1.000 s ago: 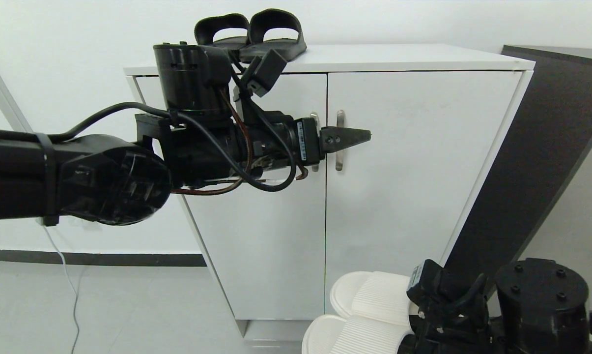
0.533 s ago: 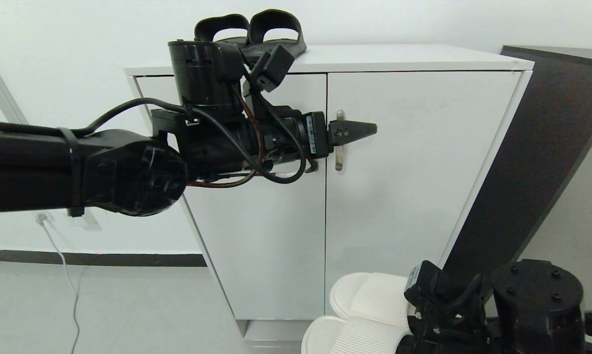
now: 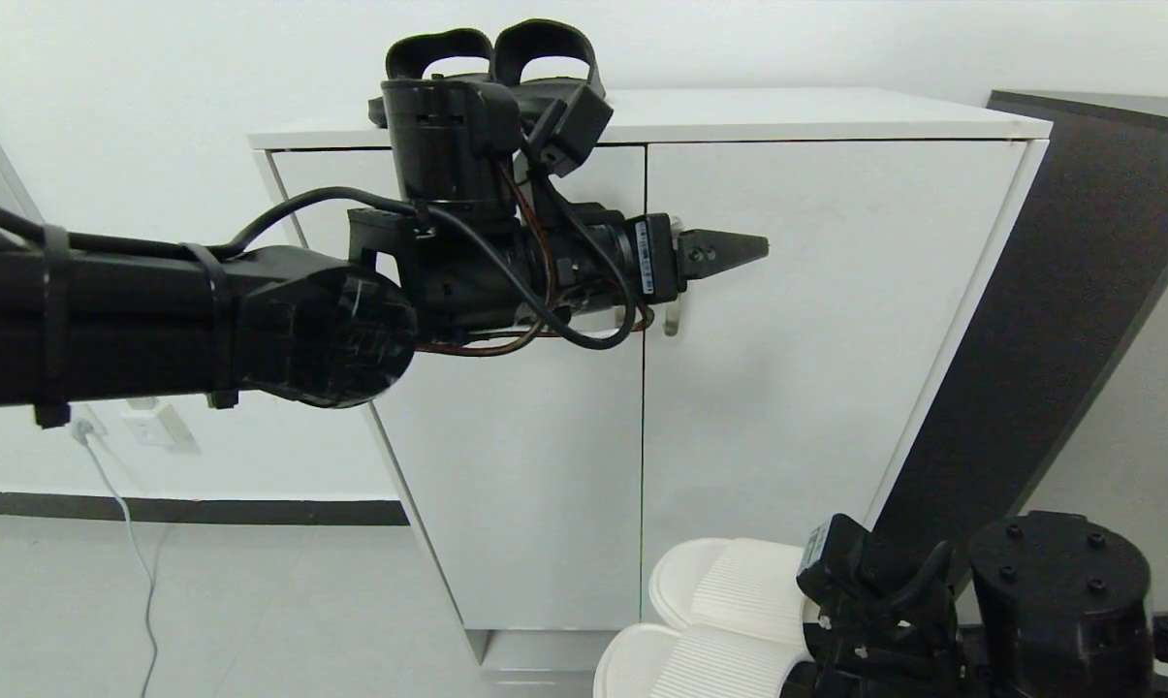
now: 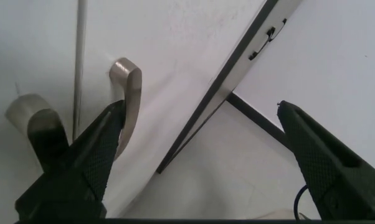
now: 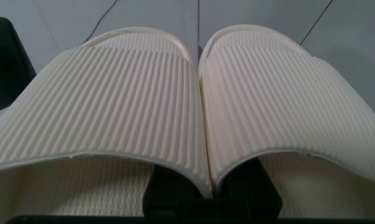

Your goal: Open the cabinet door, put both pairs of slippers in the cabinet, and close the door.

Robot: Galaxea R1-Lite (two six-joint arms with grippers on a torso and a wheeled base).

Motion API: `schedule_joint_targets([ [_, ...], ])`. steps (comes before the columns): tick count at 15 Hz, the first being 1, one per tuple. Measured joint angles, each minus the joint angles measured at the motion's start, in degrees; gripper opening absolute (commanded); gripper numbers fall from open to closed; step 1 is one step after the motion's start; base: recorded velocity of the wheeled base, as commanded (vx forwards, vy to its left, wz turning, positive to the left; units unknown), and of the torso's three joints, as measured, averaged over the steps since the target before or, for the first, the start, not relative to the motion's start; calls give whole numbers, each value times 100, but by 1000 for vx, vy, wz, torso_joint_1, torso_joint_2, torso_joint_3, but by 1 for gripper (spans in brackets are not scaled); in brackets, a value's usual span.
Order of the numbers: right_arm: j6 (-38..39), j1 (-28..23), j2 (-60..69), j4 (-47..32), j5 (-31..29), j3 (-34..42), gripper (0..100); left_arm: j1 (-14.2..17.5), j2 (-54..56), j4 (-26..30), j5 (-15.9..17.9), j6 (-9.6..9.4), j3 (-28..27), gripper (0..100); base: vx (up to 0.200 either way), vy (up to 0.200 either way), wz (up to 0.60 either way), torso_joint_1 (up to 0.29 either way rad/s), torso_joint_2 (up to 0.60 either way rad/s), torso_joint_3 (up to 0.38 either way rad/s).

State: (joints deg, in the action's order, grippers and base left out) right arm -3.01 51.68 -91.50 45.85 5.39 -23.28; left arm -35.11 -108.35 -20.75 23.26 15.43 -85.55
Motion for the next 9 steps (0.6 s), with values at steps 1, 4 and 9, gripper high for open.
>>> schedule_joint_targets([
  [1, 4, 0, 0, 0, 7, 0, 0, -2, -5, 0, -2, 2, 2, 0, 0, 0, 0, 0, 0, 0],
  [4, 4, 6, 2, -1, 7, 7, 0, 13, -6, 23, -35, 11, 30, 0, 0, 0, 0, 0, 0, 0],
  [9, 15, 46, 10, 0, 22, 39, 0, -9, 122, 20, 13, 129, 206, 0, 0, 0, 0, 0, 0, 0],
])
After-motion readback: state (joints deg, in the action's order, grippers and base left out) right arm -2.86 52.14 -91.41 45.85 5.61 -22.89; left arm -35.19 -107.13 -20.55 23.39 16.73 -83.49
